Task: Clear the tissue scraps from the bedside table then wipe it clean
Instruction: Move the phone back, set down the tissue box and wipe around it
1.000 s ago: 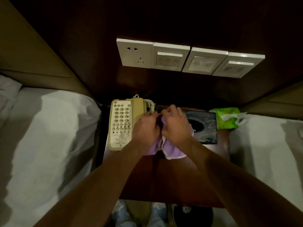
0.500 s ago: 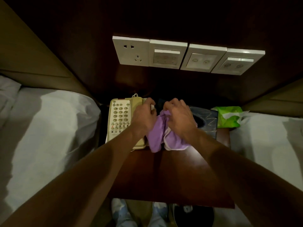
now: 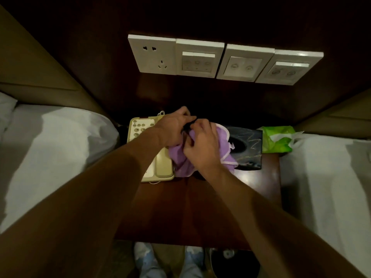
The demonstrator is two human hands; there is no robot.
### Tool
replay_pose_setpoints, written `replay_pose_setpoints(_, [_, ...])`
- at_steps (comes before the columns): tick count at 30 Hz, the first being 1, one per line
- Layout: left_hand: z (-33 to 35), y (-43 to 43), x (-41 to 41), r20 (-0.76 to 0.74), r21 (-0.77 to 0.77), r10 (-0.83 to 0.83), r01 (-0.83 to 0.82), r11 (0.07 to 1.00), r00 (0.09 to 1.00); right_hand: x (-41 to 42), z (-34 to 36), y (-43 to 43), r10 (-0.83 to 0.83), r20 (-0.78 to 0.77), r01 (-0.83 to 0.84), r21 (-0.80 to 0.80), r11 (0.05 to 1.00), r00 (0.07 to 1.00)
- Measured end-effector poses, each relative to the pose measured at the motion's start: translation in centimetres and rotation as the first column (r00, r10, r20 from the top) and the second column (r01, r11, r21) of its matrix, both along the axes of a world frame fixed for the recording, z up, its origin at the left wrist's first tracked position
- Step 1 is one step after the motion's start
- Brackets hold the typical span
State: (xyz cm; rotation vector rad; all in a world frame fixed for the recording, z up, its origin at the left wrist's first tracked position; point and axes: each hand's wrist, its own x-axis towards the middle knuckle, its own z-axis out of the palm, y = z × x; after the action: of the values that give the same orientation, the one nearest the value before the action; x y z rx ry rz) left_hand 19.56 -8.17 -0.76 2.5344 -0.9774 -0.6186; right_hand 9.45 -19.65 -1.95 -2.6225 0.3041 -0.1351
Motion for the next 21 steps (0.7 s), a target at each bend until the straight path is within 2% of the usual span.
replay_pose_setpoints(3, [-0.2, 0.5, -0.7, 0.101, 0.06, -0.023, 0.017, 0.998, 0.995, -0.8, 0.0, -1.4, 0.14, 0.007, -0.139, -0.094, 0.986, 0.99])
replay_pose_setpoints(6, [-0.6, 1.0, -1.7, 0.212, 0.144, -0.027, -0.004, 0.99, 0.977, -1.0, 0.5, -3.4, 0.141, -0.026, -0.143, -0.171, 0.975, 0.99])
replay_pose_setpoints(11, [-1.1, 1.6, -1.8, 0.156, 0.105, 0.029, -0.046, 0.993, 0.987, -0.7, 0.4, -5.2, -0.005, -0.06, 0.006, 0.023, 1.0, 0.998])
replay_pose_setpoints(14, [-1.2, 1.7, -1.6, 0.156, 0.091, 0.047, -0.062, 0.994, 0.987, -0.4, 0.3, -3.9, -0.018, -0.034, 0.019, 0.042, 0.999, 0.999])
replay_pose_setpoints(17, [-1.8, 1.7, -1.6, 0.15, 0.059, 0.065, -0.075, 0.995, 0.986, 0.2, 0.0, -2.5, 0.113, -0.035, -0.11, 0.084, 0.99, 0.993])
replay_pose_setpoints(20, [-2.5, 1.8, -1.7, 0.151, 0.051, 0.09, -0.099, 0.994, 0.984, 1.1, -0.1, -2.8, 0.34, -0.081, -0.341, 0.0, 0.94, 0.937])
replay_pose_setpoints(21, [-2.5, 1.8, -1.7, 0.129, 0.052, 0.102, -0.11, 0.993, 0.986, 1.3, 0.2, -3.4, 0.366, -0.088, -0.371, -0.049, 0.927, 0.926])
